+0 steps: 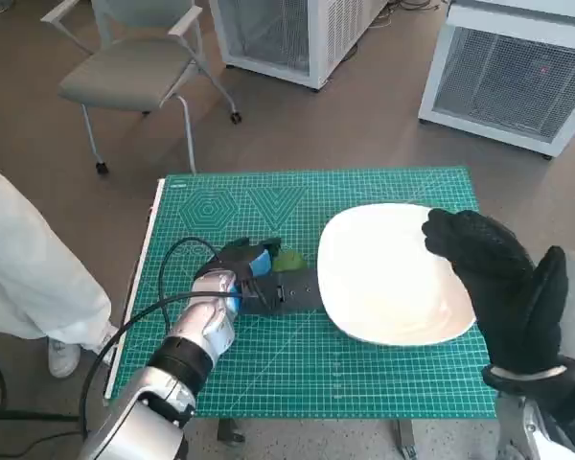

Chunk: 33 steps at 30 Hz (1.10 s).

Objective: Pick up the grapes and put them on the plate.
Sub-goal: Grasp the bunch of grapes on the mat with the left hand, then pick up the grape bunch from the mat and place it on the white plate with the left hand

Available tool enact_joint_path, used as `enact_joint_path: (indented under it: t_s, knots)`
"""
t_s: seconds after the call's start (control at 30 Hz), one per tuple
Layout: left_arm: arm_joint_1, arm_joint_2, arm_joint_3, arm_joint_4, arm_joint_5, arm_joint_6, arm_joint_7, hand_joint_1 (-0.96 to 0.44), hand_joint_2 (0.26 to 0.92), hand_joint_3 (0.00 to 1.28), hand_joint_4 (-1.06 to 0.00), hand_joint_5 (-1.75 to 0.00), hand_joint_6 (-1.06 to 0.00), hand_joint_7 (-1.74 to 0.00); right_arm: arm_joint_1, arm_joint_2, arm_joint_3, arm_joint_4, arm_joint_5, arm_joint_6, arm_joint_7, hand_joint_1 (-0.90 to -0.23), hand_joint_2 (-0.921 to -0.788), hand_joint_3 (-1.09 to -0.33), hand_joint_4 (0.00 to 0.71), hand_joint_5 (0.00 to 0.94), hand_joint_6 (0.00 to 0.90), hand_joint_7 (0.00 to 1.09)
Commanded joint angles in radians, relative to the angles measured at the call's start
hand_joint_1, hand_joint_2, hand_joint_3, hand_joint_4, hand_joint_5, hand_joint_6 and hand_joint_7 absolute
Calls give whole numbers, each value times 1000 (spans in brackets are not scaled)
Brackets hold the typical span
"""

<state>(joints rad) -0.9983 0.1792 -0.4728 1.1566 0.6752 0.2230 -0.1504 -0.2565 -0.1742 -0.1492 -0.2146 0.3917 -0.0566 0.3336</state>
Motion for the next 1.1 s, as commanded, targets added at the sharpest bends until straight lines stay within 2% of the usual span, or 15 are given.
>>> enact_joint_path:
  t_s: [0.03,0.1,0.13,0.2,0.27,0.3,0.33,0.4,0.43,0.53,0.67,0.77,0.9,1.0,1.1]
  knots:
    - [3,-15,1,31,-20,-3,4,-120,764,7,-41,-15,-170,-7,17,3,3,1,4,23,-7,-346,-921,-608,398,837,223,986]
    - [1,-15,2,36,-25,-4,12,-70,772,10,-99,-39,-189,-14,15,3,3,1,4,25,-7,-346,-921,-608,398,837,223,985]
    - [0,-15,1,39,-26,-6,17,-35,779,13,-172,-73,-210,-21,15,3,2,2,4,25,-7,-345,-921,-608,398,837,223,985]
    - [1,-13,-3,43,-25,-14,32,83,808,30,-384,-350,-311,-54,14,3,2,2,4,26,-6,-345,-921,-608,398,837,224,985]
    - [5,-9,-10,45,-18,-26,59,227,780,209,-523,-810,-471,-147,13,3,2,3,4,26,-6,-345,-921,-608,399,838,224,985]
    - [8,-7,-14,44,-13,-33,76,254,742,342,-534,-996,-522,-260,13,3,2,4,4,26,-6,-345,-921,-608,399,838,224,985]
    - [12,-5,-18,43,-9,-41,92,246,705,477,-524,-1171,-551,-455,12,3,1,5,4,26,-6,-345,-921,-608,399,838,224,984]
    - [22,2,-25,35,-3,-58,119,154,697,588,-478,-1368,-511,-914,12,3,1,7,4,26,-5,-345,-921,-608,399,838,224,984]
    - [27,7,-27,29,-4,-69,128,104,718,591,-446,-1425,-471,-1110,12,3,0,8,4,26,-4,-345,-921,-608,399,838,224,984]
    - [44,26,-24,0,-15,-104,136,35,793,552,-359,-1531,-372,-1407,11,2,-1,9,5,26,-3,-345,-921,-608,400,838,225,984]
    - [59,44,-18,-42,-25,-121,128,10,866,472,-308,-1571,-313,-1518,11,2,-1,11,5,25,-2,-346,-921,-608,400,838,225,983]
    - [69,56,-15,-87,-28,-114,113,5,893,407,-328,-1542,-333,-1501,11,4,1,14,3,22,-2,-346,-921,-608,400,838,225,983]
    - [90,77,-8,-158,-32,-104,93,3,879,370,-396,-1475,-405,-1438,8,6,3,17,0,22,-3,-345,-921,-608,401,837,225,983]
    - [108,94,0,-216,-36,-98,79,3,870,374,-410,-1462,-418,-1429,5,6,4,17,0,23,-5,-345,-921,-608,402,837,225,983]
    - [124,110,10,-259,-41,-98,70,4,866,370,-399,-1544,-475,-1295,3,6,3,17,1,26,-5,-345,-921,-608,403,836,225,982]
